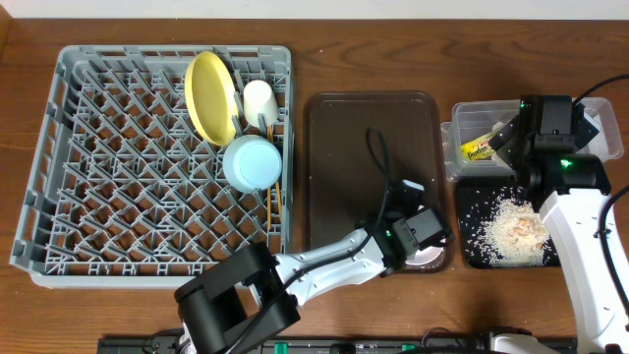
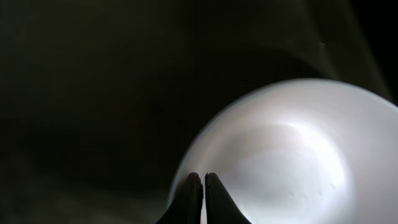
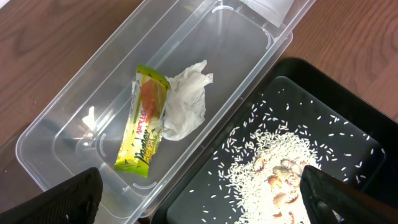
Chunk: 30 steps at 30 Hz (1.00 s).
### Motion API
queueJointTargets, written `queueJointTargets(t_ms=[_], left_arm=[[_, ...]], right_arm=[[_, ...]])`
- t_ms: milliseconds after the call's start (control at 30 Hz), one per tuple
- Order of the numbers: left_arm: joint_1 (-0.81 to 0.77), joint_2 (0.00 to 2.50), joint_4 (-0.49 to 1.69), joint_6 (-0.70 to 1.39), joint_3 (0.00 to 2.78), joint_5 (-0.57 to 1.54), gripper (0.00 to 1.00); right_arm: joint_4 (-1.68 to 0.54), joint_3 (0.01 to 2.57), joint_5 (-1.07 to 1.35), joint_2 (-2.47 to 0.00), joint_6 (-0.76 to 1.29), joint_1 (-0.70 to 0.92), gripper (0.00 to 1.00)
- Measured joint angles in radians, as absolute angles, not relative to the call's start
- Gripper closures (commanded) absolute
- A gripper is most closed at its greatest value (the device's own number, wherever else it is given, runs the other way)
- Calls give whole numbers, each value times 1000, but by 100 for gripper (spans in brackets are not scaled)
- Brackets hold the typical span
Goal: Sort waste into correct bins and load items into the dishwasher rack
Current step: 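Lower the left gripper over the white bowl on the brown tray, then grasp the white bowl rim with the left gripper and lift it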
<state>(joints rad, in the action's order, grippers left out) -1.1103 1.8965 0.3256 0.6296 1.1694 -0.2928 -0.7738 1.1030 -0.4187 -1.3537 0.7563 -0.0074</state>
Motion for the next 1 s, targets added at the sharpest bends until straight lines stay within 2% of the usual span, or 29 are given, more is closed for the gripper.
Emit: queueJointTargets(t_ms=[433, 567, 667, 900, 1000], left_arm=[[-1110, 1897, 555, 545, 1169, -736, 85], [-1110, 1896, 596, 542, 1169, -788, 85], [-1110, 1886, 645, 542, 1180, -746, 83], [-1110, 1679, 623, 533, 1278, -464, 51], [-1110, 1568, 580, 540, 1306, -330, 50]], right_arm=[[-774, 1103, -419, -1354, 756, -7, 1], [-774, 1103, -419, -1354, 756, -7, 1], [-774, 1103, -419, -1354, 756, -7, 1], [-773, 1103, -419, -1354, 756, -7, 1], [-774, 1103, -419, -1354, 756, -7, 1]])
